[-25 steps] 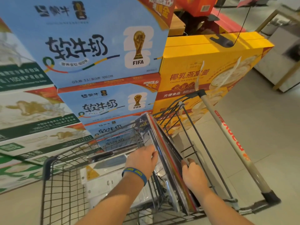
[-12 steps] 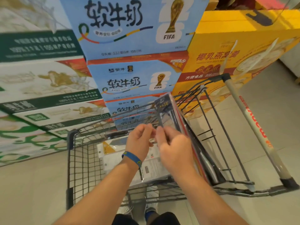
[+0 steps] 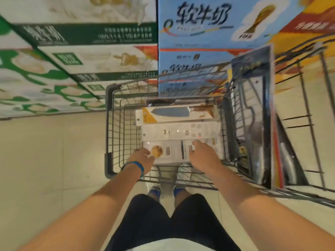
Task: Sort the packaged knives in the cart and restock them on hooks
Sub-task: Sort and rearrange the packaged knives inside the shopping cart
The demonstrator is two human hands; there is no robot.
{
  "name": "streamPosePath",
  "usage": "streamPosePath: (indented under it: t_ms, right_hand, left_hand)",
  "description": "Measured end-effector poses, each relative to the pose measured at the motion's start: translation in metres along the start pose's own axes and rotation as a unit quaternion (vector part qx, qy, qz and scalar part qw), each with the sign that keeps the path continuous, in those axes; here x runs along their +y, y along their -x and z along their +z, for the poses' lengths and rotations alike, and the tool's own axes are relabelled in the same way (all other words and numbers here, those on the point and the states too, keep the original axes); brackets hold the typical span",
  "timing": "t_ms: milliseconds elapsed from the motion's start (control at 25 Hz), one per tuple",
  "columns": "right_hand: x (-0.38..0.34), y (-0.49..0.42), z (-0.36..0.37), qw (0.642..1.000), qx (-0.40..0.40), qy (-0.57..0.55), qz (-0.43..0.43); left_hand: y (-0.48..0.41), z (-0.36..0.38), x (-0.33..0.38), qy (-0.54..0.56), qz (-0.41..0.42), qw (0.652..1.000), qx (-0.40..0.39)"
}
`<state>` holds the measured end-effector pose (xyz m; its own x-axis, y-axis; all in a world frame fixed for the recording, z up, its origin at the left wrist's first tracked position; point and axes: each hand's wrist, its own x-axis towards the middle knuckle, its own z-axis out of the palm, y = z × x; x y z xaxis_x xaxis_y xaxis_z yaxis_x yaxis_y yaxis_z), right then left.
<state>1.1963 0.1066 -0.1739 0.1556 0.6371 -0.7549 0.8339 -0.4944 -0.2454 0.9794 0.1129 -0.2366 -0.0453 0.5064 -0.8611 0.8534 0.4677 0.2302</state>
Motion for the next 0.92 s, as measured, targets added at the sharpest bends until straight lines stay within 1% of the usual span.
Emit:
streamPosePath:
  t_ms: [80,120,160,240,360,400,440,520,560,640,720,800,880,920]
  right_hand:
    - [0.006,-0.023,0.018,0.997,-0.051,0.048,0.015]
    - [0.009,-0.034,0.027,0.995,-0.069,0.070,0.012]
    - [0.010,-0.044,0.035,0.992,-0.080,0.092,0.003]
    - [0.012,-0.063,0.049,0.987,-0.088,0.131,-0.015]
    - [0.018,-0.085,0.073,0.979,-0.111,0.170,-0.034]
    - [0.021,-0.090,0.080,0.975,-0.118,0.182,-0.036]
    - [0.024,-0.093,0.087,0.973,-0.121,0.195,-0.038]
    - [0.028,-0.100,0.095,0.968,-0.113,0.219,-0.036]
    - [0.028,-0.104,0.098,0.967,-0.108,0.230,-0.036]
    - [0.029,-0.111,0.102,0.958,-0.097,0.264,-0.050]
    - [0.030,-0.119,0.108,0.946,-0.084,0.305,-0.067]
    - [0.030,-0.123,0.114,0.944,-0.068,0.316,-0.065]
    - [0.030,-0.124,0.118,0.953,-0.039,0.295,-0.062]
    - [0.030,-0.124,0.119,0.955,-0.027,0.289,-0.065]
  left_hand:
    - [-0.022,0.007,-0.010,-0.066,0.021,0.997,0.013]
    - [-0.036,0.012,-0.011,-0.088,0.030,0.996,0.013]
    - [-0.049,0.015,-0.009,-0.086,0.026,0.996,0.009]
    - [-0.075,0.023,-0.004,-0.050,-0.019,0.999,-0.008]
    - [-0.103,0.033,-0.007,-0.057,-0.098,0.994,-0.010]
    - [-0.108,0.036,-0.009,-0.021,-0.120,0.992,-0.014]
    - [-0.114,0.040,-0.013,0.042,-0.136,0.990,-0.023]
    - [-0.124,0.046,-0.019,0.182,-0.156,0.970,-0.048]
    - [-0.127,0.047,-0.023,0.225,-0.165,0.959,-0.056]
    - [-0.131,0.045,-0.028,0.239,-0.179,0.952,-0.061]
    - [-0.131,0.040,-0.031,0.210,-0.173,0.961,-0.050]
    - [-0.130,0.037,-0.031,0.195,-0.165,0.966,-0.027]
    - [-0.129,0.039,-0.034,0.260,-0.174,0.949,-0.025]
    - [-0.129,0.041,-0.033,0.273,-0.179,0.945,-0.021]
